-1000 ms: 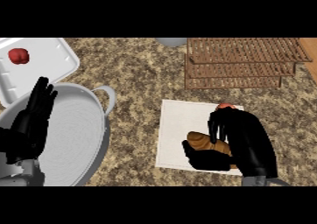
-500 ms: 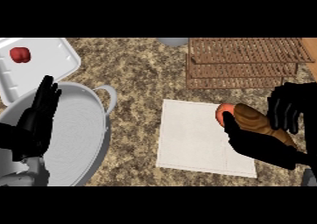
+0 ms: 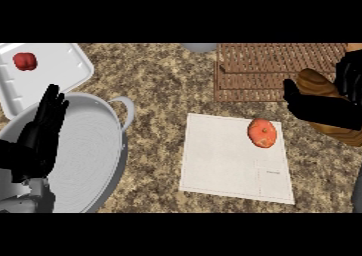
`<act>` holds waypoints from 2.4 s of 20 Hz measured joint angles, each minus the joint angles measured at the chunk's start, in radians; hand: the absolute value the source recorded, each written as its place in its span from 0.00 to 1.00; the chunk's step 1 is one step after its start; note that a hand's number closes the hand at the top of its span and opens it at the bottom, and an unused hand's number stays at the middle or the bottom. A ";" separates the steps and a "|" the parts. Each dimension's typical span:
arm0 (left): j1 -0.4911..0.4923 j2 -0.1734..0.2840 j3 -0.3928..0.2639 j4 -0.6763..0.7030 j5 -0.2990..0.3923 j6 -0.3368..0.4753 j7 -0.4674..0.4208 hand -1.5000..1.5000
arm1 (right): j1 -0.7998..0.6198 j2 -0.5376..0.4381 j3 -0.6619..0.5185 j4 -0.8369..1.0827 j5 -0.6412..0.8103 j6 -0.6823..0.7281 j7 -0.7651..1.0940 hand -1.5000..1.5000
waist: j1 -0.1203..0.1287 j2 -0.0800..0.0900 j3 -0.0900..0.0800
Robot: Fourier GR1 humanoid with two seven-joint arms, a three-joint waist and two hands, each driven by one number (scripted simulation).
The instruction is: Pick the croissant from the placemat and place it in the tiered shelf
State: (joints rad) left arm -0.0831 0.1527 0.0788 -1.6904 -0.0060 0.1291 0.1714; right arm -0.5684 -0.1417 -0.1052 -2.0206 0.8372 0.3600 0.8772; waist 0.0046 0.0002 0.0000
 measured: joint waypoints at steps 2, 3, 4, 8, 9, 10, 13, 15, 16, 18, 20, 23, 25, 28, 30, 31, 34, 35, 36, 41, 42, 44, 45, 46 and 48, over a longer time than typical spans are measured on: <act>0.005 0.000 0.001 -0.019 0.002 -0.003 0.007 0.50 | -0.013 -0.003 -0.011 0.079 0.018 -0.061 -0.041 1.00 | 0.002 0.000 0.000; 0.004 -0.002 0.001 -0.017 -0.004 0.002 0.006 0.50 | 0.000 -0.017 -0.033 0.102 0.006 -0.079 -0.074 1.00 | 0.002 0.001 0.000; 0.006 -0.003 -0.001 -0.025 -0.004 0.000 0.010 0.50 | -0.011 -0.023 -0.045 0.140 0.006 -0.103 -0.092 1.00 | 0.002 0.001 0.000; -0.007 -0.004 0.002 -0.009 -0.006 -0.007 0.012 0.50 | -0.034 -0.050 -0.082 0.272 -0.002 -0.189 -0.182 1.00 | 0.001 0.001 0.000; -0.009 -0.002 0.008 -0.002 -0.003 -0.011 0.008 0.50 | -0.032 -0.059 -0.094 0.300 -0.009 -0.210 -0.210 1.00 | 0.001 0.001 0.000; -0.002 -0.008 0.001 -0.016 -0.007 -0.007 0.014 0.50 | -0.043 -0.062 -0.098 0.338 -0.005 -0.237 -0.230 1.00 | 0.002 0.001 0.000; -0.008 -0.016 0.000 0.010 -0.018 -0.005 -0.005 0.50 | -0.067 -0.064 -0.106 0.439 -0.003 -0.316 -0.294 1.00 | 0.003 0.002 0.000; -0.015 -0.023 -0.008 0.009 -0.031 0.004 -0.003 0.50 | -0.086 -0.077 -0.120 0.509 -0.011 -0.356 -0.338 1.00 | 0.003 0.002 0.000; -0.015 -0.023 -0.007 0.007 -0.032 0.003 -0.002 0.50 | -0.098 -0.079 -0.123 0.555 -0.008 -0.384 -0.362 1.00 | 0.004 0.002 0.000; -0.010 -0.031 -0.010 0.012 -0.033 0.004 -0.010 0.50 | -0.126 -0.086 -0.133 0.640 -0.010 -0.433 -0.409 1.00 | 0.005 0.002 0.000; -0.009 -0.020 0.003 0.012 -0.023 -0.009 -0.011 0.50 | -0.138 -0.098 -0.139 0.716 -0.015 -0.468 -0.461 1.00 | 0.006 0.002 0.000; -0.029 -0.026 0.001 0.022 -0.029 -0.003 -0.006 0.50 | -0.179 -0.104 -0.158 0.817 -0.021 -0.525 -0.493 1.00 | 0.006 0.003 0.000; -0.025 -0.024 0.006 0.023 -0.023 -0.009 -0.009 0.50 | -0.216 -0.101 -0.190 0.888 -0.046 -0.568 -0.512 0.00 | 0.010 0.004 0.000; -0.010 -0.023 -0.001 -0.006 -0.024 -0.015 0.004 0.50 | -0.260 -0.103 -0.215 0.982 -0.088 -0.586 -0.542 0.00 | 0.011 0.003 0.000; -0.012 -0.021 0.005 -0.002 -0.019 -0.020 -0.001 0.50 | -0.289 -0.104 -0.221 1.053 -0.106 -0.599 -0.566 0.00 | 0.011 0.003 0.000; -0.012 -0.028 0.001 0.000 -0.026 -0.013 -0.002 0.50 | -0.295 -0.111 -0.226 1.084 -0.118 -0.601 -0.587 0.00 | 0.011 0.003 0.000; 0.007 -0.027 0.004 -0.014 -0.021 -0.021 -0.001 0.50 | -0.319 -0.132 -0.244 1.156 -0.161 -0.600 -0.645 0.00 | 0.010 0.003 0.000; -0.003 -0.026 0.008 0.005 -0.022 -0.021 -0.008 0.50 | -0.326 -0.137 -0.249 1.156 -0.179 -0.588 -0.653 0.00 | 0.008 0.003 0.000; 0.003 -0.033 0.002 0.002 -0.026 -0.018 -0.011 0.50 | -0.335 -0.145 -0.256 1.174 -0.194 -0.587 -0.674 0.00 | 0.008 0.003 0.000; -0.008 -0.022 0.020 0.016 -0.018 -0.027 -0.012 0.50 | -0.359 -0.161 -0.283 1.162 -0.270 -0.582 -0.728 0.00 | 0.005 0.002 0.000; -0.007 -0.020 0.023 0.012 -0.015 -0.029 -0.010 0.50 | -0.359 -0.161 -0.291 1.144 -0.288 -0.583 -0.728 0.00 | 0.003 0.001 0.000; -0.012 -0.030 0.015 0.021 -0.027 -0.020 -0.013 0.50 | -0.357 -0.167 -0.306 1.121 -0.316 -0.589 -0.730 0.00 | 0.000 0.000 0.000; -0.011 -0.031 0.013 0.017 -0.031 -0.015 -0.010 0.50 | -0.353 -0.176 -0.318 1.110 -0.332 -0.590 -0.732 0.00 | 0.000 0.000 0.000; -0.007 -0.028 0.020 0.026 -0.025 -0.021 -0.020 0.50 | -0.339 -0.177 -0.322 1.080 -0.341 -0.594 -0.716 0.00 | -0.003 -0.001 0.000; 0.016 -0.024 0.024 0.010 -0.021 -0.028 -0.024 0.50 | -0.329 -0.211 -0.340 1.032 -0.363 -0.578 -0.675 0.00 | -0.006 -0.003 0.000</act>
State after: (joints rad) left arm -0.0671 0.1288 0.1026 -1.6802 -0.0271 0.1008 0.1475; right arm -0.8973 -0.3526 -0.4451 -0.9881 0.4742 -0.2179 0.2020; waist -0.0010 -0.0026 -0.0001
